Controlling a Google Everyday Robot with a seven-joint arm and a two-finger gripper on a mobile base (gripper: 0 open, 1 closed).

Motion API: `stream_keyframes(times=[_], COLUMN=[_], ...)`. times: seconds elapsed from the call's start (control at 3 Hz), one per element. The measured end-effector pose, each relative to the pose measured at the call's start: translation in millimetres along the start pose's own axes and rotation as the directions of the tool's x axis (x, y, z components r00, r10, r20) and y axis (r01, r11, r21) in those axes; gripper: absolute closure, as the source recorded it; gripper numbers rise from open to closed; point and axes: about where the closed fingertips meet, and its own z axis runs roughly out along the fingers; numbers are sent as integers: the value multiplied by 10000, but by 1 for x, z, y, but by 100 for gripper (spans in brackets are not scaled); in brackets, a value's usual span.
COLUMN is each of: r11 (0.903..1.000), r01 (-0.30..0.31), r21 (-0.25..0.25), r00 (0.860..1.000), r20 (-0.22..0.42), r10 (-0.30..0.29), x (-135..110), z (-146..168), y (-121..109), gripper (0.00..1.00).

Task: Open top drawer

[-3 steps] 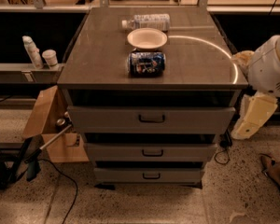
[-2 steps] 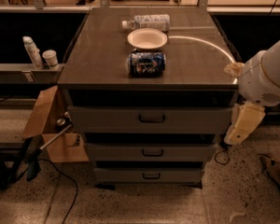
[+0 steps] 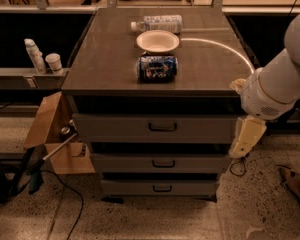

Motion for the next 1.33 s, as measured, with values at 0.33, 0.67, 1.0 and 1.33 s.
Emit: stream_keyframes(times=[0.33, 0.67, 1.0, 1.33], r11=[9989, 9955, 9955, 9925], r01=[-219, -477, -477, -571], r21=[-410, -825, -825, -1079], r00=[9996, 9982, 9982, 9978], r20=[-187, -391, -391, -397], r10=[211, 446, 446, 531], x=[7, 15, 15, 15], z=[25, 45, 45, 49], y=[-3, -5, -5, -4], gripper=[0, 0, 0, 0])
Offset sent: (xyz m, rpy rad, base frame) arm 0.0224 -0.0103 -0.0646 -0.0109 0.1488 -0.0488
